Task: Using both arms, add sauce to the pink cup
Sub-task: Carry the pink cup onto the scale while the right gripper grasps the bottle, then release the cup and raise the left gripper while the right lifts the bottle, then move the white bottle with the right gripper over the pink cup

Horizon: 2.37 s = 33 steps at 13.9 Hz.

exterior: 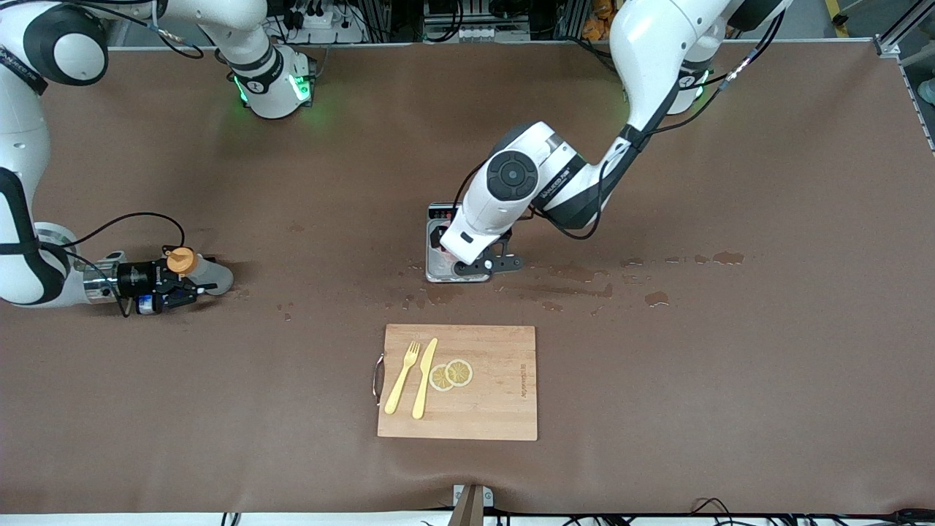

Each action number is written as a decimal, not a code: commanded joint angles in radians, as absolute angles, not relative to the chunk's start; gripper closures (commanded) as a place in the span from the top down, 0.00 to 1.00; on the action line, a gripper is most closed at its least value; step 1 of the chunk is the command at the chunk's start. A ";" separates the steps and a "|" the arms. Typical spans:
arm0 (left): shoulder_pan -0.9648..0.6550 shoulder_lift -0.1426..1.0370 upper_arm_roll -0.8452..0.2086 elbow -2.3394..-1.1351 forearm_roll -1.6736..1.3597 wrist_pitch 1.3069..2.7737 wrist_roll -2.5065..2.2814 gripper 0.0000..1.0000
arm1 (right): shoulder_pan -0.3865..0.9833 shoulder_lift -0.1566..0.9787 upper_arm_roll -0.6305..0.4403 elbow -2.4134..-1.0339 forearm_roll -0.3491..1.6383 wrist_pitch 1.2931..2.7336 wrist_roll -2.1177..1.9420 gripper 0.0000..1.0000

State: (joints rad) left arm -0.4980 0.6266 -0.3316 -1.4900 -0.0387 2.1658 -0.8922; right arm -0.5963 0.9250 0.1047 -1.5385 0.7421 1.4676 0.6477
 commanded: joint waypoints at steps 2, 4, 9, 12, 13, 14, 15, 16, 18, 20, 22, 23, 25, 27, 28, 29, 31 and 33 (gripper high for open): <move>-0.428 0.514 -0.330 -1.512 0.072 2.037 -0.885 1.00 | -0.571 0.885 0.106 -1.511 0.750 1.441 0.768 0.58; -0.373 0.480 -0.330 -1.516 0.090 2.000 -0.847 1.00 | -0.543 0.858 0.104 -1.503 0.744 1.437 0.802 0.58; -0.217 0.381 -0.341 -1.519 0.086 1.896 -0.651 1.00 | -0.480 0.775 0.103 -1.505 0.706 1.437 0.903 0.58; -0.174 0.335 -0.341 -1.532 0.078 1.850 -0.583 1.00 | -0.404 0.700 0.101 -1.505 0.663 1.440 1.013 0.58; -0.151 0.310 -0.341 -1.543 0.075 1.842 -0.554 1.00 | -0.379 0.671 0.100 -1.505 0.651 1.443 1.052 0.58; -0.143 0.286 -0.341 -1.560 0.075 1.838 -0.543 1.00 | -0.359 0.637 0.100 -1.506 0.643 1.447 1.092 0.58; -0.138 0.270 -0.334 -1.575 0.074 1.833 -0.529 1.00 | -0.333 0.608 0.098 -1.505 0.637 1.447 1.130 0.58; -0.138 0.247 -0.324 -1.600 0.074 1.832 -0.506 1.00 | -0.309 0.585 0.098 -1.503 0.620 1.448 1.167 0.58; -0.150 0.186 -0.263 -1.650 0.065 1.830 -0.416 1.00 | -0.250 0.552 0.097 -1.485 0.603 1.453 1.267 0.58; -0.152 0.108 -0.207 -1.716 0.016 1.827 -0.304 1.00 | -0.212 0.535 0.100 -1.456 0.557 1.453 1.348 0.58; -0.160 0.051 -0.135 -1.753 0.012 1.789 -0.191 1.00 | -0.180 0.516 0.104 -1.431 0.548 1.447 1.417 0.58; -0.158 0.037 -0.112 -1.747 0.014 1.760 -0.146 1.00 | -0.151 0.509 0.106 -1.421 0.545 1.447 1.469 0.58; -0.161 0.000 -0.062 -1.743 0.014 1.712 -0.051 1.00 | -0.071 0.508 0.103 -1.387 0.484 1.448 1.557 0.57; -0.161 -0.009 -0.031 -1.697 0.014 1.655 -0.018 1.00 | -0.016 0.508 0.104 -1.362 0.443 1.448 1.638 0.57; -0.160 -0.005 -0.028 -1.663 0.015 1.623 -0.021 1.00 | 0.007 0.508 0.101 -1.355 0.436 1.448 1.672 0.55; -0.158 -0.003 -0.028 -1.636 0.015 1.597 -0.023 1.00 | 0.023 0.508 0.103 -1.341 0.424 1.447 1.696 0.55; -0.149 -0.005 -0.032 -1.599 0.014 1.540 -0.037 1.00 | 0.067 0.508 0.103 -1.324 0.365 1.447 1.739 0.55; -0.143 -0.003 -0.032 -1.569 0.012 1.523 -0.040 1.00 | 0.118 0.509 0.103 -1.313 0.299 1.447 1.791 0.55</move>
State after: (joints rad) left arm -0.1506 -0.0059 -0.0323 -1.6094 0.0321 1.5596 -0.0379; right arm 0.0728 0.5244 0.1096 -1.3325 0.3593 1.4601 1.7270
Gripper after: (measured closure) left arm 0.000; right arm 0.449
